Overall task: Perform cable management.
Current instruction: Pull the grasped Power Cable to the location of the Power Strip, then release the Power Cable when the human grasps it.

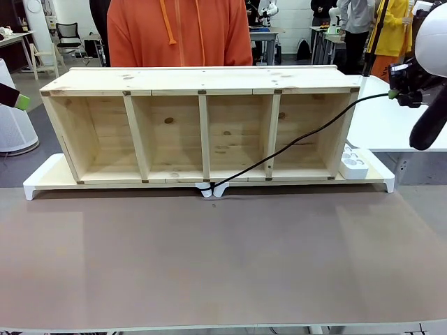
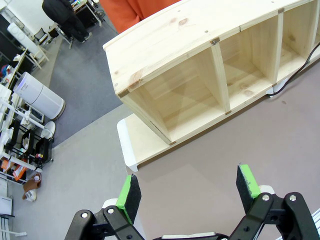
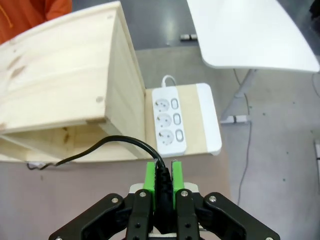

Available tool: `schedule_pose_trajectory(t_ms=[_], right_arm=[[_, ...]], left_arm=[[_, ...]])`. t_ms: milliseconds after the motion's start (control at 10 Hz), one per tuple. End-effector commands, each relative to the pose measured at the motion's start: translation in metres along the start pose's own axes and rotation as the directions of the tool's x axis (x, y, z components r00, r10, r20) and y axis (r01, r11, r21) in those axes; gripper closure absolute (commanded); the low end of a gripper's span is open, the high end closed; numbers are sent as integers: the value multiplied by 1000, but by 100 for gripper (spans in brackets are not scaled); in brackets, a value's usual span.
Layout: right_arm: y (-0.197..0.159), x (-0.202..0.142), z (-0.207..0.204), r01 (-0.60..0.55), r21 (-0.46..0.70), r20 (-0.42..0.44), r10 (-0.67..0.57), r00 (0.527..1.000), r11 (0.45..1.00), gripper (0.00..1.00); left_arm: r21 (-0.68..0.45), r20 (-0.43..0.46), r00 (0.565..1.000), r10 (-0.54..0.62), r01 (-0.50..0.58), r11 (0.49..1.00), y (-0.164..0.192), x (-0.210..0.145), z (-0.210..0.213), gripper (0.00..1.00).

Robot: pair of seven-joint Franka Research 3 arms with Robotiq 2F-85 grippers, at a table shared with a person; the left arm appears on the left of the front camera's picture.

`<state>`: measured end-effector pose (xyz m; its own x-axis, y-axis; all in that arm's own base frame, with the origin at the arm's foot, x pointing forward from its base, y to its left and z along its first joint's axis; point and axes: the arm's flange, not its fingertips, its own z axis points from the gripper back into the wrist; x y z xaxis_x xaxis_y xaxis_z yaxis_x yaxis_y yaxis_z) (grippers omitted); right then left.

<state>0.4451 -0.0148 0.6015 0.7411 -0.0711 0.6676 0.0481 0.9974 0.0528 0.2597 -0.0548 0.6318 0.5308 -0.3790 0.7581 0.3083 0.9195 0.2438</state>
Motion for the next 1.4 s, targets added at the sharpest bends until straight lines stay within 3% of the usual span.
schedule_pose_trajectory(t_ms=[0, 500, 1000, 1300], right_arm=[[-4, 19, -15, 39, 22, 31, -39, 999, 999, 84], [9, 38, -49, 66, 15, -112, -63, 992, 998, 84], [19, 40, -50, 53, 22, -109, -51, 993, 998, 84], [7, 34, -52, 30, 8, -134, -29, 991, 1000, 84]], left_arm=[[5, 10, 1000, -1, 1, 1000, 0, 2, -1, 0], [5, 10, 1000, -1, 1, 1000, 0, 2, -1, 0], [5, 10, 1000, -1, 1, 1000, 0, 2, -1, 0], [5, 10, 1000, -1, 1, 1000, 0, 2, -1, 0]])
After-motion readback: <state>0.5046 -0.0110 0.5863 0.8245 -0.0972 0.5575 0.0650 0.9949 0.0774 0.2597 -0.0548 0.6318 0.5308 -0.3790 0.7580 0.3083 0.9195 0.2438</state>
